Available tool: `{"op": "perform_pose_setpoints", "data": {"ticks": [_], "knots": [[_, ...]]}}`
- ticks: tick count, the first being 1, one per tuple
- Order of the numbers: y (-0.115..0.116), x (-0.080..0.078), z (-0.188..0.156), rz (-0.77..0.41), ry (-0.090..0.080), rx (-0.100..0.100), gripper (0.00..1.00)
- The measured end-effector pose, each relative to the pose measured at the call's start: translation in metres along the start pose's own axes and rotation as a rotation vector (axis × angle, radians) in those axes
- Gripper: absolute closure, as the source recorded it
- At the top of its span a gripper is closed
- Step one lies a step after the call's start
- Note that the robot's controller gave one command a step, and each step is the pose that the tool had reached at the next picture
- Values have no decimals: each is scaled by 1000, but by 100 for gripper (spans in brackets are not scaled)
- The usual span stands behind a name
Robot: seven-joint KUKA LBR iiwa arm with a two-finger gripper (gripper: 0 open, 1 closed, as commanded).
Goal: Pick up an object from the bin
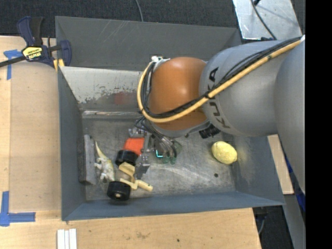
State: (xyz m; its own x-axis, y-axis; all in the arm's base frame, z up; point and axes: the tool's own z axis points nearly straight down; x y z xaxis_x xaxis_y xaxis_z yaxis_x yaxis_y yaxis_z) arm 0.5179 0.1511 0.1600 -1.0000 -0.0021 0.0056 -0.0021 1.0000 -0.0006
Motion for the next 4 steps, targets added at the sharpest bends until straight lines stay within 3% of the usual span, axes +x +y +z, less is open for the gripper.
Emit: {"op": "perform_pose_setpoints", "data": {"ticks": [1,2,3,4], "knots": [[0,-2,-4,2,-7,-2,0],[-6,-38,44,-29,-17,-3,0],[-33,-42,62,61,-15,-7,0],[-40,-41,63,100,-15,-6,0]]}}
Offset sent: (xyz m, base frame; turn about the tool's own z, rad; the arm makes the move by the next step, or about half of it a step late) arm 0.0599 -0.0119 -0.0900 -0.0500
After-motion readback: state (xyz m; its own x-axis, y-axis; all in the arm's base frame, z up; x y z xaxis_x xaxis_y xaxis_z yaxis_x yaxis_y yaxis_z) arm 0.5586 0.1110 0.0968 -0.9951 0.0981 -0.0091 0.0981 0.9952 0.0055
